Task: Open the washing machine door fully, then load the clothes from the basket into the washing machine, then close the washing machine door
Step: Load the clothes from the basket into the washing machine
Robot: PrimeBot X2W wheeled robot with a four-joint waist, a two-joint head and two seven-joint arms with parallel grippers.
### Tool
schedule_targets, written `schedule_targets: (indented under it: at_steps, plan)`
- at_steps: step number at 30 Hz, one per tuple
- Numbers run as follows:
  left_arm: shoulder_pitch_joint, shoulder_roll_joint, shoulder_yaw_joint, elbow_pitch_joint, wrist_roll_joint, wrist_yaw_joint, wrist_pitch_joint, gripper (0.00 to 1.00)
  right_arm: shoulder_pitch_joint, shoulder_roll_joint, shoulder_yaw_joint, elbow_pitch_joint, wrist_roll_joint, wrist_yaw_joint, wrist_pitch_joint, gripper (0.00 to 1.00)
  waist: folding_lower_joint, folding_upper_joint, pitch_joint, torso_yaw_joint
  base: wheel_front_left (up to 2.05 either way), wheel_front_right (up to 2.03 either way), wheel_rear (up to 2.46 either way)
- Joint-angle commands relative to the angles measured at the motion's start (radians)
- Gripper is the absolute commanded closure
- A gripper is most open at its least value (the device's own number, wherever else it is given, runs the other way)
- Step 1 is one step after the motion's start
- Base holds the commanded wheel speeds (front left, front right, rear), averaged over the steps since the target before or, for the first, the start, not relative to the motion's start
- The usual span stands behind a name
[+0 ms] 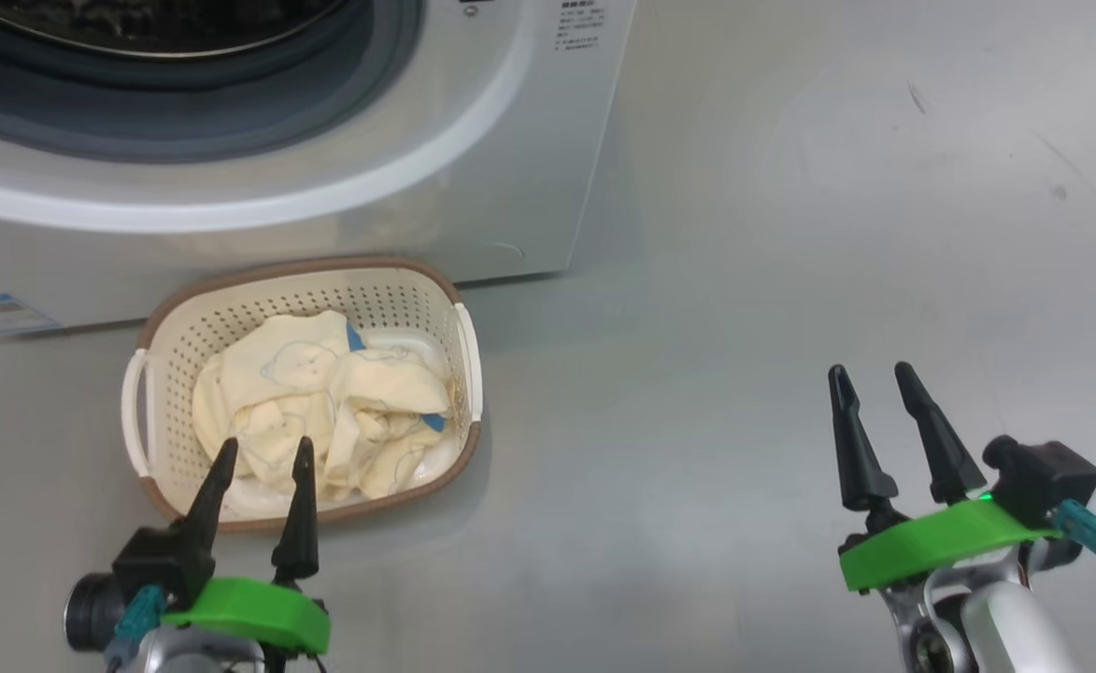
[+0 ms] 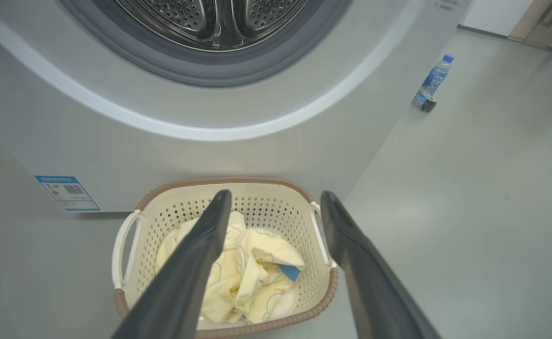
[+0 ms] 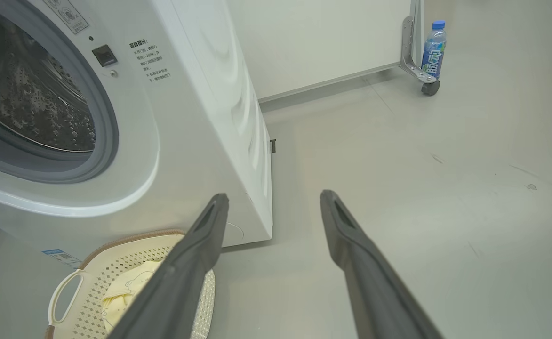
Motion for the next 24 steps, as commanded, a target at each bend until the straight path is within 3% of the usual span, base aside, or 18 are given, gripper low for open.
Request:
schedule_targets:
  at_steps: [1, 10, 24]
  plan:
    - [-0.047, 0.026, 0.017, -0.003, 0.005, -0.003, -0.008, 0.00, -0.038, -0.001, 0.027, -0.026, 0.007, -0.003, -0.009, 0.00, -0.0002, 0.0000, 0.063, -0.034, 0.00, 0.00, 0.00]
    - [-0.237, 0.094, -0.036, 0.124, -0.010, -0.003, 0.034, 0.00, -0.123, 0.002, 0.078, -0.021, 0.043, -0.003, -0.009, 0.00, -0.0002, 0.0000, 0.203, -0.080, 0.00, 0.00, 0.00]
    - [-0.439, 0.167, -0.044, 0.353, -0.009, 0.012, 0.198, 0.00, -0.209, 0.003, 0.133, -0.022, 0.093, -0.003, -0.009, 0.00, -0.0002, 0.0000, 0.336, -0.134, 0.00, 0.00, 0.00]
